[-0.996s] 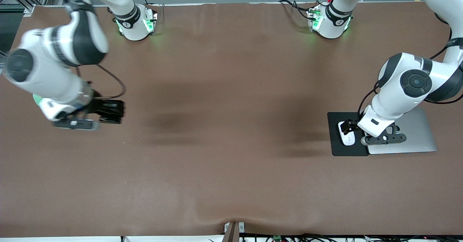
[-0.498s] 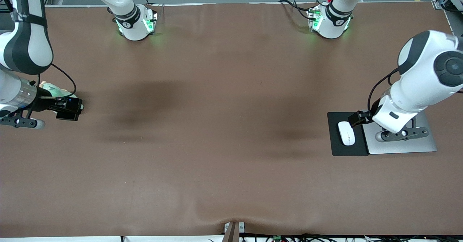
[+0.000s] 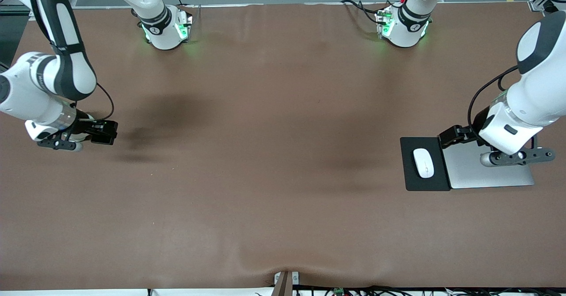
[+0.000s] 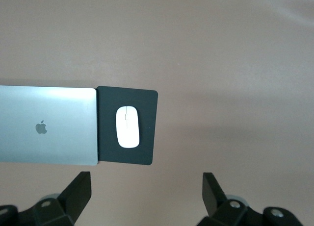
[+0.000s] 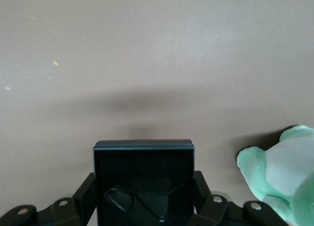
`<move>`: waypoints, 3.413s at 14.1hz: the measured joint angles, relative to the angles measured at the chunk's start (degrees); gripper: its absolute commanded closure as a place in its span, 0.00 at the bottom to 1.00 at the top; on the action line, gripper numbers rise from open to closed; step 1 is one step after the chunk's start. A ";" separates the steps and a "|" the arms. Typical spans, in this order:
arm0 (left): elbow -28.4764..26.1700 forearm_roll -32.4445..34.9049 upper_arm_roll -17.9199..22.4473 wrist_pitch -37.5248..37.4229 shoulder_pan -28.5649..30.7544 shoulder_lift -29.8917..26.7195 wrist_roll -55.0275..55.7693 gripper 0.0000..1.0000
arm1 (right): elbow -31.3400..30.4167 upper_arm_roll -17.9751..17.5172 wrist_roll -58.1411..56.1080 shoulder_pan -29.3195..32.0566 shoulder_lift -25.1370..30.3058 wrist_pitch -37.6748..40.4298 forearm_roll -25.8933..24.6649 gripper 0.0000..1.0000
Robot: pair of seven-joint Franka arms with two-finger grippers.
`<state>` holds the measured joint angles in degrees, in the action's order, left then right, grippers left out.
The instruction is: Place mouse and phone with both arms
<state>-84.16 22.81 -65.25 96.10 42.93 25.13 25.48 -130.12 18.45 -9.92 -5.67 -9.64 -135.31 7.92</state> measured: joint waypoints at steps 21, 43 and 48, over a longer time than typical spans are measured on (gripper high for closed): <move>5.61 -8.23 16.64 -5.99 -13.07 -5.90 -9.75 0.00 | -8.85 -0.48 -11.15 0.28 -7.88 -11.81 10.34 0.00; -14.31 -23.94 63.87 -1.11 -48.94 -31.96 -19.91 0.00 | 44.65 -0.07 -6.65 -0.98 2.19 46.57 -3.76 0.00; -13.34 -23.94 64.40 -0.48 -48.83 -30.94 -21.63 0.00 | 46.57 1.11 -1.58 -6.25 2.27 48.93 -7.00 0.00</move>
<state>-97.50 -1.14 -0.86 95.62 -5.90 -5.81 3.85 -83.55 19.56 -11.50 -11.92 -7.37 -86.38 0.92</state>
